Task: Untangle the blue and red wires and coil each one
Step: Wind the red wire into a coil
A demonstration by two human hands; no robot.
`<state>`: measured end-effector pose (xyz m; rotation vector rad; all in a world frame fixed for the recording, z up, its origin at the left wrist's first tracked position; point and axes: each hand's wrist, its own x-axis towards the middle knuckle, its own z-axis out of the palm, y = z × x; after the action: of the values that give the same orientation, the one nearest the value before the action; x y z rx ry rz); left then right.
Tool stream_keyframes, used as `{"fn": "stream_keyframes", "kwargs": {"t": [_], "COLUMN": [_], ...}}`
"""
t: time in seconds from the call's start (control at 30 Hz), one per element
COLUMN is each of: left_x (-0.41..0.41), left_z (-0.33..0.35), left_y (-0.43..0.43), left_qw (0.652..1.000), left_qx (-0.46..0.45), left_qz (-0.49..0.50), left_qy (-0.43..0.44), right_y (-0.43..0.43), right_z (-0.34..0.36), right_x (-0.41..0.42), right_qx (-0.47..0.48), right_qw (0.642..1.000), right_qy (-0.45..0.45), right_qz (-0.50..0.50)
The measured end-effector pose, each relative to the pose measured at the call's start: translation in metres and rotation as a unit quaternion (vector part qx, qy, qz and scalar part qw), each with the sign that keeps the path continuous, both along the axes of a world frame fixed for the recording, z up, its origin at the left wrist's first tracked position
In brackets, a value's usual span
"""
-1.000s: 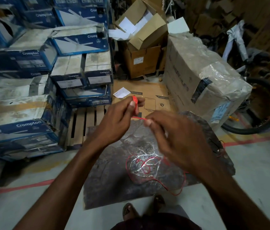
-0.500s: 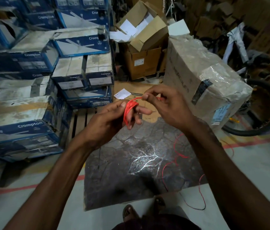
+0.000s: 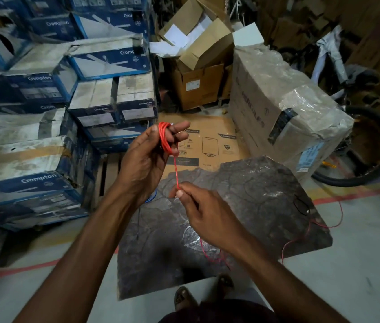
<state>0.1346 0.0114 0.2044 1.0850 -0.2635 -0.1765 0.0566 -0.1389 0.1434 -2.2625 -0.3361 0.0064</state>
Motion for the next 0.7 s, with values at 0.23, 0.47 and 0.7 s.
{"fn": "stream_keyframes", "kwargs": {"t": [0.23, 0.47, 0.7], "left_x": [0.008, 0.001, -0.010], "left_z": [-0.011, -0.032, -0.030], "left_y": [-0.010, -0.009, 0.006], "left_qw": [0.987, 0.923, 0.903], "left_qx": [0.136, 0.329, 0.383], "left_qz": [0.068, 0.071, -0.066], "left_qy": [-0.043, -0.189, -0.182], "right_y": [-0.005, -0.034, -0.070], "right_z": [0.039, 0.086, 0.087], "right_x": [-0.034, -0.017, 0.044], "right_qx": [-0.126, -0.116, -0.075], "right_qw": [0.992, 0.989, 0.980], "right_qy": [-0.024, -0.097, -0.182], "right_qz": [0.014, -0.003, -0.030]}}
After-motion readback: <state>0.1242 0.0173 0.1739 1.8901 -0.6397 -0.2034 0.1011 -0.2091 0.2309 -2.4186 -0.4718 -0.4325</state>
